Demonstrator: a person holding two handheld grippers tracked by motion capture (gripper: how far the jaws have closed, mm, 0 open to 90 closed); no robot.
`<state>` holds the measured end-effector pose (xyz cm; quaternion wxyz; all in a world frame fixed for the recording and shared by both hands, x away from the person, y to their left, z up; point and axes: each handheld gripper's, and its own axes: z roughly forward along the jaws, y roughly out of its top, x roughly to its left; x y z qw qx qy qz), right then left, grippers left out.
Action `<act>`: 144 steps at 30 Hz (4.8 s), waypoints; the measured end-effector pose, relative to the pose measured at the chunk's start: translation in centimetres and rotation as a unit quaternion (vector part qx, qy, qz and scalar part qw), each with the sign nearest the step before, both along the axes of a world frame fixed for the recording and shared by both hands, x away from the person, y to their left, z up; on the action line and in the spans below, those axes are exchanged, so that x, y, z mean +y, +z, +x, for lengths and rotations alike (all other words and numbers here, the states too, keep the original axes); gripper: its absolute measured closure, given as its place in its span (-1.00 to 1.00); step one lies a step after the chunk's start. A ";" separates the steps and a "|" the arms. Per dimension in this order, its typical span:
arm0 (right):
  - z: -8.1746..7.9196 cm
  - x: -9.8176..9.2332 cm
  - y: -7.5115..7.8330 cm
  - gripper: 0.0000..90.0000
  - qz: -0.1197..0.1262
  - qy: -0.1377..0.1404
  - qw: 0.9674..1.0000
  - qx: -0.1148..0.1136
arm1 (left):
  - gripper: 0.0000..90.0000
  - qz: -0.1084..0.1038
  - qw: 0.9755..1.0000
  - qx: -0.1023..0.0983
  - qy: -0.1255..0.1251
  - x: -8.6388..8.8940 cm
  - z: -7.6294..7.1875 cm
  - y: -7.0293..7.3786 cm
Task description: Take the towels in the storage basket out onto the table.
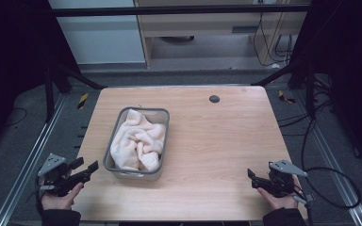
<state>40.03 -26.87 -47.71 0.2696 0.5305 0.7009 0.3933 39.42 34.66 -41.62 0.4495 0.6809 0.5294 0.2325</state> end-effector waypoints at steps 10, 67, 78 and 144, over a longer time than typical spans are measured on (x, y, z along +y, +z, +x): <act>0.1 0.1 0.0 -0.71 -0.006 0.000 1.000 0.002 | -0.23 0.008 1.000 -0.001 -0.028 -1.0 0.7 1.9; 0.4 0.4 -0.4 -0.81 -0.022 0.010 0.999 0.028 | -0.44 0.161 0.973 0.117 -0.119 -10.9 11.7 4.4; 0.5 0.5 -0.5 -0.83 -0.029 0.013 0.999 0.033 | -0.56 0.183 0.964 0.146 -0.126 -11.6 13.0 4.0; 0.8 0.6 -0.9 -0.89 -0.048 0.018 0.997 0.057 | 0.58 0.202 0.947 0.223 -0.109 -11.7 14.3 2.4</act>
